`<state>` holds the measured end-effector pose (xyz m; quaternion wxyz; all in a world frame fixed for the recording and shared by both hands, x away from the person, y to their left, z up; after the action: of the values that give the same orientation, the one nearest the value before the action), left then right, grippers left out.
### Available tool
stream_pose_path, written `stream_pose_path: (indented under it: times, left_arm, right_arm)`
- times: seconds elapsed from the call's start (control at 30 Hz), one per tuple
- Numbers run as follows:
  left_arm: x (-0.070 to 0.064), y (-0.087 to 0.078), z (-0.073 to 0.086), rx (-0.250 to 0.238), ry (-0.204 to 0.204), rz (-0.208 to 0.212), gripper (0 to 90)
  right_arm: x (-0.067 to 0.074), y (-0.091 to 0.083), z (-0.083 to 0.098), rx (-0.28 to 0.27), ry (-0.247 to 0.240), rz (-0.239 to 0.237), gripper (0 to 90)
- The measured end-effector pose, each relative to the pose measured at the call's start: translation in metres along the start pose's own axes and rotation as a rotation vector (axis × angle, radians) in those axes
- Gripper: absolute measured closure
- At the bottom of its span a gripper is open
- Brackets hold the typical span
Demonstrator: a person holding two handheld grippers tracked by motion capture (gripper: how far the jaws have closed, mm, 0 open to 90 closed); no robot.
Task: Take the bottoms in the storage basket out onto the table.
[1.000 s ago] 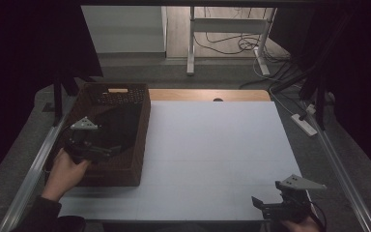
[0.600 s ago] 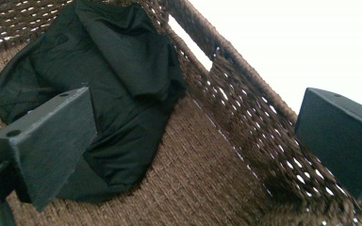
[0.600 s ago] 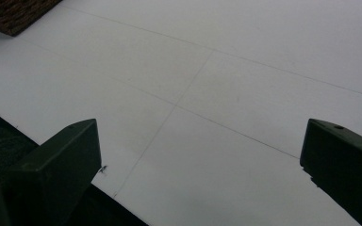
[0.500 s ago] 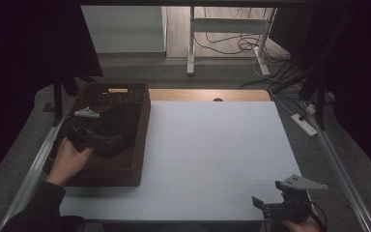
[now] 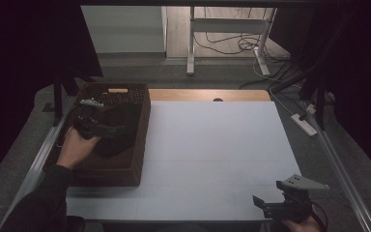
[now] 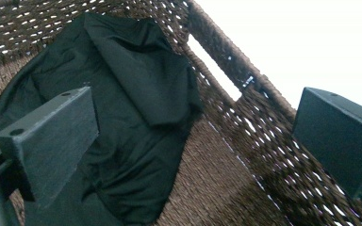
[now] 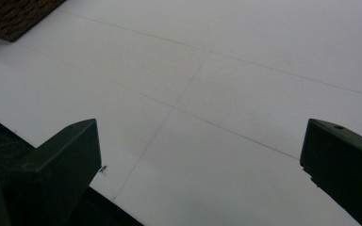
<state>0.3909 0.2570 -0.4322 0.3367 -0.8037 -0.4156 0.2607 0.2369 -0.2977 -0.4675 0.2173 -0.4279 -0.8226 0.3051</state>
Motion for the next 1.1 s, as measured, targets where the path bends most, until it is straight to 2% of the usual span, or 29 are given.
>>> stream_pose_path:
  times: [0.17,0.37,0.5,0.8,1.1]
  left_arm:
    - [0.006,0.009,-0.004,0.016,-0.006,0.005,0.8]
    - [0.013,0.020,-0.010,0.026,0.010,-0.023,0.4]
    - [0.019,0.025,-0.014,0.021,0.003,-0.023,0.3]
    - [0.035,0.042,-0.023,0.046,-0.013,-0.028,0.0]
    - [0.046,0.068,-0.024,0.103,-0.020,-0.032,0.0]
  right_arm:
    - [0.000,0.000,0.000,0.000,-0.001,-0.001,0.0]
    - [0.000,0.000,0.000,0.002,-0.001,-0.003,0.0]
    - [0.000,0.000,0.000,0.004,-0.003,-0.003,0.0]
    - [0.000,0.001,0.000,0.009,-0.002,-0.006,0.0]
    - [0.000,0.002,0.000,0.013,-0.004,-0.013,0.0]
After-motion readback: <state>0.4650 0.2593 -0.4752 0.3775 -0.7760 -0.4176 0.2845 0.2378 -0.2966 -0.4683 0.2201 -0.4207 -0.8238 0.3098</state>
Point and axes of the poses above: each handheld gripper's, and its own axes: y roughly forward along the jaws, z roughly out of its underside, x roughly to its left, the point moved 3 cm from there along y, roughly forward along the jaws, and after that the axes turned 3 degrees about x, right-handed, at the moved point
